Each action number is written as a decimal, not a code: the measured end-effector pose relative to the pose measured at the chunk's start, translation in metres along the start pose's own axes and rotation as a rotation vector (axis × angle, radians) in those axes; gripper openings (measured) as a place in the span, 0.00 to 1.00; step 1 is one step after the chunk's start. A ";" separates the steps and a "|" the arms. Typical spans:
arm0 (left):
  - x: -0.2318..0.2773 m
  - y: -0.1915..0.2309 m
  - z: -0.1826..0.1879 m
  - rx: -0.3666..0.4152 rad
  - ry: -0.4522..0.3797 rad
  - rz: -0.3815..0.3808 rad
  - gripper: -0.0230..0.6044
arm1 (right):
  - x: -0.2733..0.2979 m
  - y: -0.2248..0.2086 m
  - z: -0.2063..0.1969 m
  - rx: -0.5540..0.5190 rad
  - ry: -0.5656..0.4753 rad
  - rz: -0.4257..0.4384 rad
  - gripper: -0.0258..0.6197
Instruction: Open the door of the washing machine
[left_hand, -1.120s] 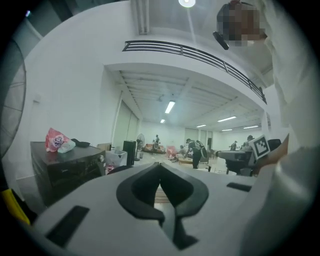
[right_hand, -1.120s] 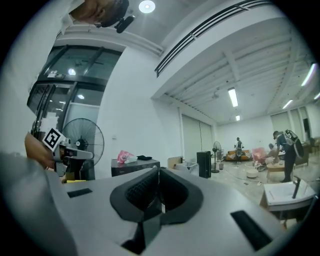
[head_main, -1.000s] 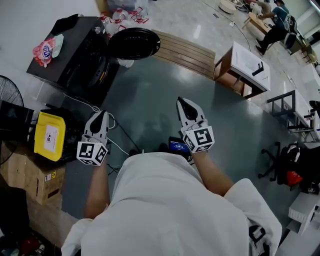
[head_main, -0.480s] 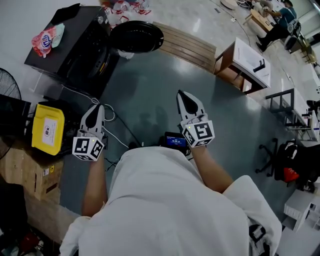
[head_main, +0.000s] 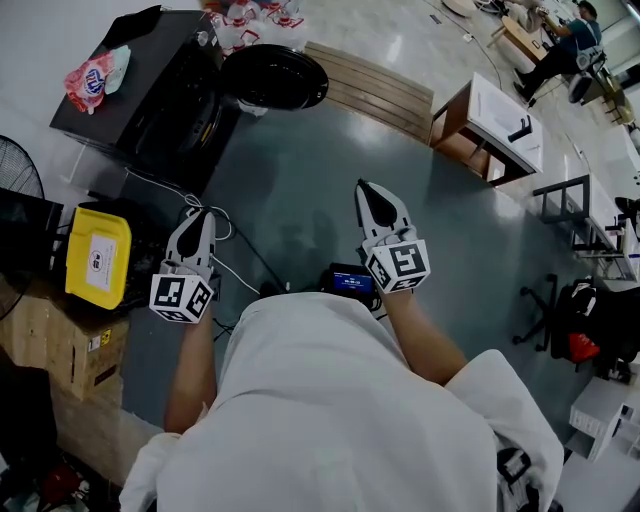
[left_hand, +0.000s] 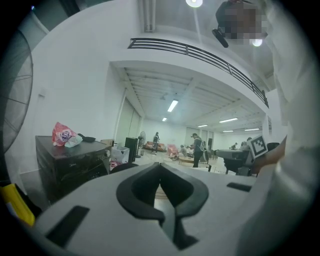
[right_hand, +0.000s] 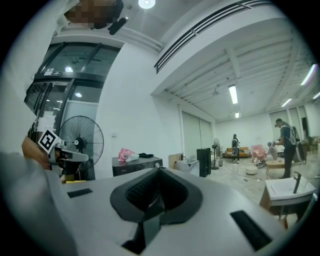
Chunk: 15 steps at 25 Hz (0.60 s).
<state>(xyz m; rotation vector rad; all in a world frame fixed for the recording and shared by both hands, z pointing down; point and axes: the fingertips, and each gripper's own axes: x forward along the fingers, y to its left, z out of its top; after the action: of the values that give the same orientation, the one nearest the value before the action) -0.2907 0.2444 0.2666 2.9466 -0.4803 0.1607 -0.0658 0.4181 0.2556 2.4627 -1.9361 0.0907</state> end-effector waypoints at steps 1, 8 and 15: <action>0.000 0.000 0.000 0.000 0.000 -0.001 0.05 | 0.000 0.000 0.000 0.000 0.000 0.000 0.09; -0.004 0.002 0.003 0.005 -0.003 0.009 0.05 | 0.003 0.006 0.002 0.002 -0.005 0.011 0.09; -0.005 0.007 0.011 0.027 -0.022 0.060 0.05 | 0.003 0.000 0.002 -0.001 -0.006 0.005 0.09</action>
<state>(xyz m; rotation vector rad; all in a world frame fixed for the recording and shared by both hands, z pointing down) -0.2969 0.2380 0.2559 2.9649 -0.5739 0.1423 -0.0646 0.4151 0.2536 2.4605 -1.9446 0.0830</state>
